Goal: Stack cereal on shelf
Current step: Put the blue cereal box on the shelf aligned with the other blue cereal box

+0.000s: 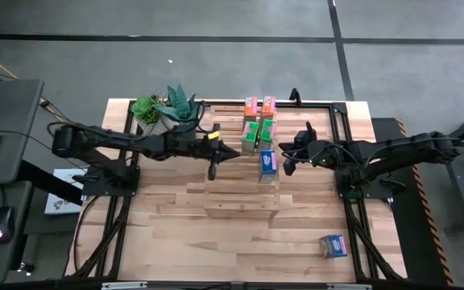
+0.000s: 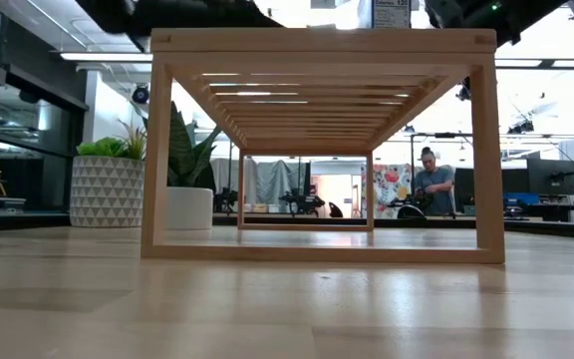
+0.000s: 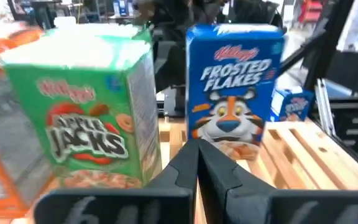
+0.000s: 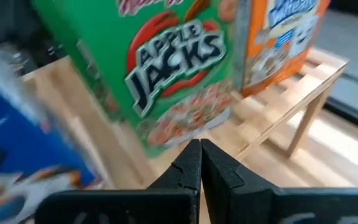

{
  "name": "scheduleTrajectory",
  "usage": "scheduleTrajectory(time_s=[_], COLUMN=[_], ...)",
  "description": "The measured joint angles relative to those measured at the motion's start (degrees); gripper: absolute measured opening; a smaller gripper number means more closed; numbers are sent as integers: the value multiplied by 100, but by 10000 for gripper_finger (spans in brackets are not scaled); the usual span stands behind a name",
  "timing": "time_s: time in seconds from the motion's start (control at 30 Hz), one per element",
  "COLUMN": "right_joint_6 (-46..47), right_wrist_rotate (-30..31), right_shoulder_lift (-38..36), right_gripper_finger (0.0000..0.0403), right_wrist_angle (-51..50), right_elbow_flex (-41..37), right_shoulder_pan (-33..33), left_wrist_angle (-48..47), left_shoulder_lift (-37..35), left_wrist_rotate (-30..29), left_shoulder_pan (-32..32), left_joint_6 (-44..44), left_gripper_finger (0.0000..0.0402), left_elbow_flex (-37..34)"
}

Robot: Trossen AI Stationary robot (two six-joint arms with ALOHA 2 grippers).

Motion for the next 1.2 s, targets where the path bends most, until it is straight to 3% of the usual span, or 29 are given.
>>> scheduleTrajectory(time_s=[0.17,0.37,0.6,0.87,1.07,1.2], right_joint_6=[222,1563,3055,3888,4051,4199], right_wrist_rotate=[-948,-2879,-3216,-4088,-4617,-5124], right_shoulder_lift=[-406,-811,-251,270,389,365], right_gripper_finger=[0,0,16,136,227,265], right_wrist_angle=[-456,-1033,-1887,-3861,-4036,-4167], right_elbow_flex=[0,4,4,4,4,4], right_shoulder_pan=[0,13,277,221,221,225], left_wrist_angle=[-1115,-491,-264,-320,-298,-295], left_shoulder_lift=[-1054,-2055,-2572,-2545,-2545,-2545], left_wrist_rotate=[-22,-15,-24,-24,-26,-26], left_shoulder_pan=[-35,-153,-122,-129,-129,-129], left_joint_6=[244,256,6,19,93,90], left_gripper_finger=[0,0,0,0,0,0], left_elbow_flex=[-60,-835,-1176,-1178,-1178,-1178])
